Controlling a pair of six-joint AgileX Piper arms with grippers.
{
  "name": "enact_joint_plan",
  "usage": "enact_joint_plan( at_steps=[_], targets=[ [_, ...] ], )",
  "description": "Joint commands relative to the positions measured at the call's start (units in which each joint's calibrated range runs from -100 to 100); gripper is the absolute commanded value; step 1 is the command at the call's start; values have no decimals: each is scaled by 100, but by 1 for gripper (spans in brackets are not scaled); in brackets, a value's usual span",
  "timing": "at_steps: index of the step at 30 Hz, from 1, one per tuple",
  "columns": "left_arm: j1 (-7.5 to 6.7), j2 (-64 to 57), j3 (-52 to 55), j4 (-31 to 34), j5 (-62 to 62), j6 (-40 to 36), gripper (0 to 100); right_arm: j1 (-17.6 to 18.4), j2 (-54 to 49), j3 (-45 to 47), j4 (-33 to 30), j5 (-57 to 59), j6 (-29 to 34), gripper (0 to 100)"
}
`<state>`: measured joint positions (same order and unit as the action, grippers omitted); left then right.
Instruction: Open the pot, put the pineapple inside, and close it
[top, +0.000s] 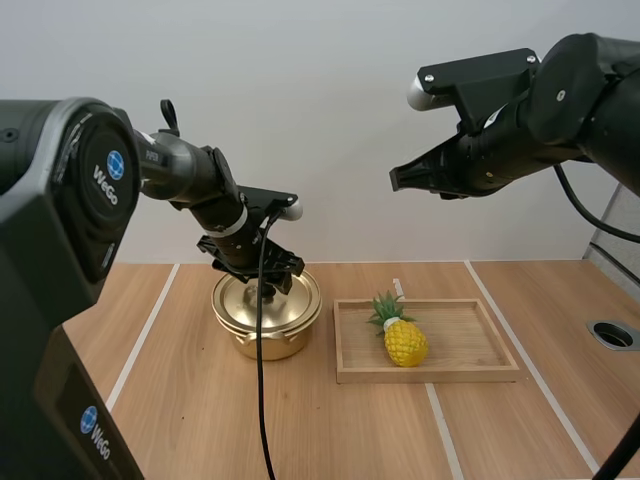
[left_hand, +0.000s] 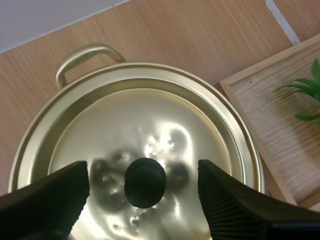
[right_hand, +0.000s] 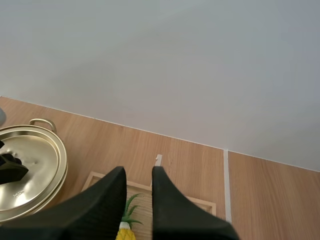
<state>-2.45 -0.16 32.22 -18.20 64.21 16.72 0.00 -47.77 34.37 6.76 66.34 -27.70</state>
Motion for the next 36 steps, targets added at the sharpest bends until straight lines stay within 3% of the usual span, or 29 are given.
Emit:
enact_joint_plan(
  at_steps=[1,17,19,21,23,36],
  targets=[
    [-18,11,30,-117,-119,23,100,-19,-43,-39,20,-30,-31,32],
    [-18,24,30,-119,59,23,100,-19,-43,-39,20,-30,-31,32],
    [-18,24,30,-119,174,11,78,-19,-43,-39,20,-30,-31,32],
    [-18,24,30,-119,234,-60,45,-19,-43,-39,20,-30,-31,32],
    [-18,24,30,-119,256,-84,2,-19,-43,-39,20,-30,-31,32],
    [-18,-237,-1,-119,-224,-128,0,-19,-43,-39,21,-30,-31,32]
  ],
)
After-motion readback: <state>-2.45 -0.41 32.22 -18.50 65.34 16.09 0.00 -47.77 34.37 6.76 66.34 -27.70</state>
